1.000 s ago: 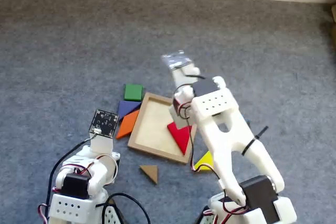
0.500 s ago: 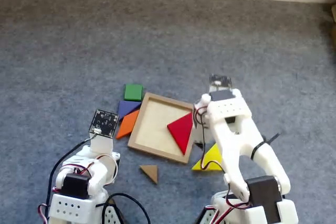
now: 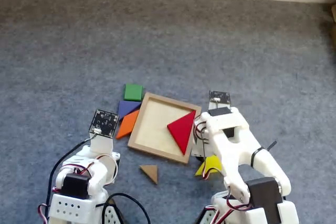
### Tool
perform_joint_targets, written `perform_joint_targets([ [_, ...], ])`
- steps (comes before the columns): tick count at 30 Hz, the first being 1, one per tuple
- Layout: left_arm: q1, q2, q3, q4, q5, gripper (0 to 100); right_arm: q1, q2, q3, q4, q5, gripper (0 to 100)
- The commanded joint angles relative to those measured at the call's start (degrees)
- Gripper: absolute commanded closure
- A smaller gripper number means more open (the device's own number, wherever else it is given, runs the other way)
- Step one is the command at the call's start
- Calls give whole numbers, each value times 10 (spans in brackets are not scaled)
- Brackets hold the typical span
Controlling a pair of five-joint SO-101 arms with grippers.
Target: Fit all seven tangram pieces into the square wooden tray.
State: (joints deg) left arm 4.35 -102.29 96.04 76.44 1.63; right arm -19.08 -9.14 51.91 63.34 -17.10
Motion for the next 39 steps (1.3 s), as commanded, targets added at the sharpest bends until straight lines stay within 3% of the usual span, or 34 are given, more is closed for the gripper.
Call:
perform_joint_targets([
  [1,-5,-13,11,1,5,995,7,79,6,-11,-2,735],
  [8,-5,-13,11,1,5,995,7,106,-52,12,-1,832],
  [24,-5,-13,11,1,5,995,7,102,-204,153,120,923],
  [39,-5,-13,11,1,5,995,3,-180,-134,152,162,954],
])
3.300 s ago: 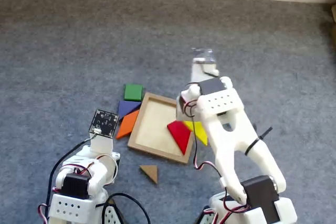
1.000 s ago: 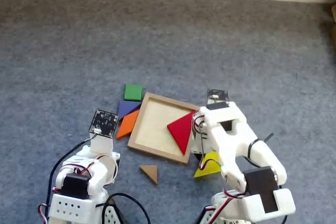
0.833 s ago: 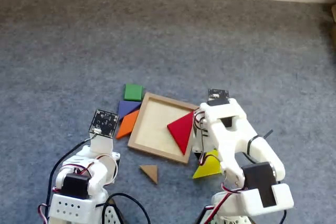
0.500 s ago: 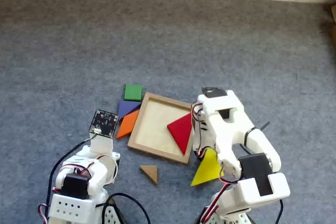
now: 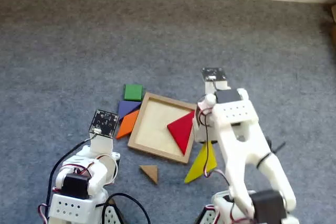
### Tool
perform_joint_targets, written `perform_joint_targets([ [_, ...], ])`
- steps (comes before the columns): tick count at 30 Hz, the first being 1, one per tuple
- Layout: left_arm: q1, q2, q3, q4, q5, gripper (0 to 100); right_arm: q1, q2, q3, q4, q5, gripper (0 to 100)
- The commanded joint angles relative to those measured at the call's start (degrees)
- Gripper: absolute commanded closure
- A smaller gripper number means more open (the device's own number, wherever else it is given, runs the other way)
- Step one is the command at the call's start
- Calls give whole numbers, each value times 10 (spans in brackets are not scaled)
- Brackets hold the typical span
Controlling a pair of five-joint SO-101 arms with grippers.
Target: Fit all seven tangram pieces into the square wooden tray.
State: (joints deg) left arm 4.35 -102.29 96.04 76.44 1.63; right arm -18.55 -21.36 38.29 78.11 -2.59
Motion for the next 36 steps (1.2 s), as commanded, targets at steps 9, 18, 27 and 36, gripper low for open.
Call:
perform_joint_targets([
  [9,-5,-13,11,1,5,995,-85,-95,40,-9,47,977],
  [18,-5,-13,11,1,5,995,-189,-95,39,-131,47,992],
  [27,-5,-13,11,1,5,995,-204,-96,33,-134,15,961],
  [36,-5,-13,11,1,5,995,-203,-88,58,-17,-146,683],
])
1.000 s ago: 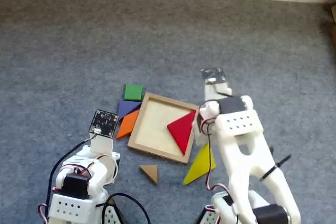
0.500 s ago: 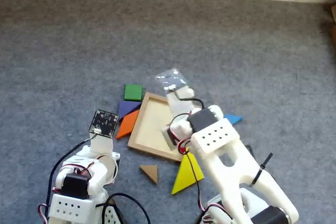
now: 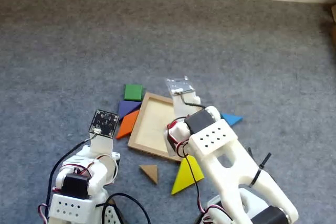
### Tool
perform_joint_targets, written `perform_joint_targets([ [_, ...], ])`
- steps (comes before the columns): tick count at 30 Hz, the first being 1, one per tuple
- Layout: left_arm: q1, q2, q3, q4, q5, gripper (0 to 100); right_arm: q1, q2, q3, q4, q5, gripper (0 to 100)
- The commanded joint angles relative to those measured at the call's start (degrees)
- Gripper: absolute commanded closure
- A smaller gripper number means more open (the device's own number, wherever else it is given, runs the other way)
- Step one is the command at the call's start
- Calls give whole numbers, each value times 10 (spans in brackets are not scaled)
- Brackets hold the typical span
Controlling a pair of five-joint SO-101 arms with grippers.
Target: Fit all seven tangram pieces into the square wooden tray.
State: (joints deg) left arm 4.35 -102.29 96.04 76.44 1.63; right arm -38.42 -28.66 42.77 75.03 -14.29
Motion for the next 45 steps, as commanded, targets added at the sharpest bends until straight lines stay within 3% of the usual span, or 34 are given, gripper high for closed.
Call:
perform_joint_targets([
  [1,-5,-13,11,1,5,995,-4,-14,29,11,-30,680],
  [9,-5,-13,11,1,5,995,-8,2,138,-58,-27,680],
  [19,-5,-13,11,1,5,995,-8,8,153,-87,-25,681],
  [24,-5,-13,11,1,5,995,-19,89,196,-149,-25,681],
  [30,-5,-13,11,1,5,995,-34,158,188,-152,-26,682],
  [35,-5,-13,11,1,5,995,-35,158,168,-151,-21,827],
  [39,-5,-13,11,1,5,995,-30,158,160,-151,28,959],
  [45,-5,-13,11,1,5,995,-29,157,141,-146,34,980],
])
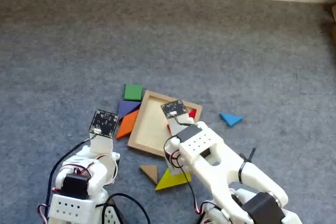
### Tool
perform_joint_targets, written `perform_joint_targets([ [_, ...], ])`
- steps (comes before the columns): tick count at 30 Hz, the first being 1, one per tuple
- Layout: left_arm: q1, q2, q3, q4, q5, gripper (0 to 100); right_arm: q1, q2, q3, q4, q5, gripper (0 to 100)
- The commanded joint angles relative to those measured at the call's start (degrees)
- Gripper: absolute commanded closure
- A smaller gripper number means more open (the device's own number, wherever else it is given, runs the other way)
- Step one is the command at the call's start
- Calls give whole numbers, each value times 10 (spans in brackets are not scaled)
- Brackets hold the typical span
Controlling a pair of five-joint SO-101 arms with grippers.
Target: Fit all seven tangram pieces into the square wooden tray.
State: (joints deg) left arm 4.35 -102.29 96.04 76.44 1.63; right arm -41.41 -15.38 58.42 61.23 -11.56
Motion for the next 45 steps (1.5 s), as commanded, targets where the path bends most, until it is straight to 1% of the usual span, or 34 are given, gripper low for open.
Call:
perform_joint_targets([
  [1,-5,-13,11,1,5,995,1,24,-30,7,7,980],
  [4,-5,-13,11,1,5,995,1,24,-92,71,7,981],
  [7,-5,-13,11,1,5,995,1,25,-164,100,8,982],
  [9,-5,-13,11,1,5,995,1,27,-199,102,18,982],
  [12,-5,-13,11,1,5,995,2,32,-235,96,61,983],
  [15,-5,-13,11,1,5,995,9,32,-249,70,72,983],
  [19,-5,-13,11,1,5,995,26,29,-249,35,72,983],
  [23,-5,-13,11,1,5,995,16,3,-252,95,68,983],
  [25,-5,-13,11,1,5,995,1,-27,-249,120,63,983],
  [28,-5,-13,11,1,5,995,-38,-68,-247,123,12,983],
  [31,-5,-13,11,1,5,995,-77,-80,-218,123,-20,983],
  [32,-5,-13,11,1,5,995,-85,-78,-207,120,-25,983],
  [34,-5,-13,11,1,5,995,-95,-73,-188,81,-37,983],
  [38,-5,-13,11,1,5,995,-87,-45,-145,17,-46,983],
  [45,-5,-13,11,1,5,995,-56,9,-131,2,-41,983],
])
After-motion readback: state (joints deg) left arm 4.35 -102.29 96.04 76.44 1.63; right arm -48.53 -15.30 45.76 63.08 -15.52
